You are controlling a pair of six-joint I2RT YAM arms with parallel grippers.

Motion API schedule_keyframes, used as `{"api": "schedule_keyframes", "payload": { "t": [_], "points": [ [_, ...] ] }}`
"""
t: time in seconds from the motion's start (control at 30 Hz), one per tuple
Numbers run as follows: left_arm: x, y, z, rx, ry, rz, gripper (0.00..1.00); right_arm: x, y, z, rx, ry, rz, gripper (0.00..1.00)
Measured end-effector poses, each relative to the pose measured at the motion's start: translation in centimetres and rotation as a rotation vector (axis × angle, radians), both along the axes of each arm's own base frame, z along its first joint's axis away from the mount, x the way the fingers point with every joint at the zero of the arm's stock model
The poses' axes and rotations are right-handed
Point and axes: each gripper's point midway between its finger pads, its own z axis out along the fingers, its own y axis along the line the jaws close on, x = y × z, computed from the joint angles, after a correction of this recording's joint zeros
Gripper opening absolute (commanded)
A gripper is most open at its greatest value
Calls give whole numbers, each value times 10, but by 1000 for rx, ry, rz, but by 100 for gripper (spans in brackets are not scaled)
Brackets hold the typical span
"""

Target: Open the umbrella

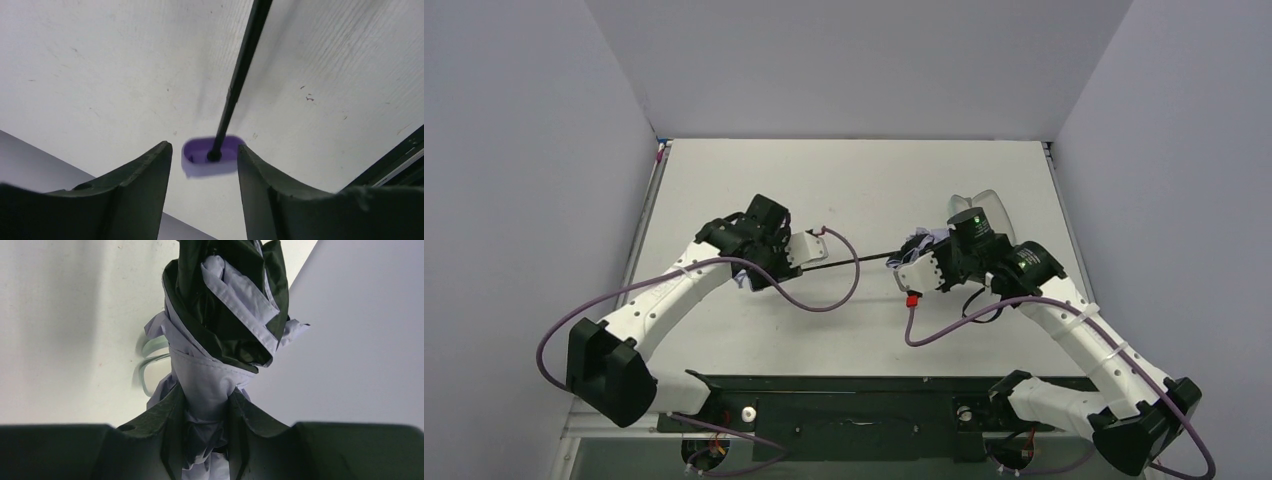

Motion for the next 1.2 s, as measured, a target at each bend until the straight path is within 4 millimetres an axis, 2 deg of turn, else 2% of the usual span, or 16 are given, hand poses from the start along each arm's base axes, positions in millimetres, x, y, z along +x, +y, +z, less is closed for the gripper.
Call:
{"api": "schedule_keyframes", "payload": {
  "t": [0.03,0.17,0.27,0.4,0.53,0.67,0.77,0.87,1.1,1.2],
  "points": [
    [3,-7,8,-24,-13,3,63,0,-1,-1,2,7,-12,0],
    [12,-28,34,-136,-51,29,81,-2,-1,-8,19,44,-51,0],
    [23,-46,63,-265,-92,80,90,-3,1,-12,46,71,-87,0],
    [46,-67,116,-508,-161,177,94,-4,7,-16,113,129,-152,0],
    [67,-68,182,-813,-244,288,95,1,19,-15,234,214,-251,0],
    [70,-57,240,-1068,-301,356,96,11,34,-5,415,308,-385,0],
    [64,-56,271,-1201,-333,338,96,21,47,10,596,385,-492,0],
    [51,-62,279,-1269,-314,298,95,32,64,31,811,465,-582,0],
    [43,-78,255,-1338,-159,300,95,42,108,77,1218,658,-629,0],
    [45,-85,256,-1401,-98,321,95,40,123,93,1352,737,-621,0]
  ]
}}
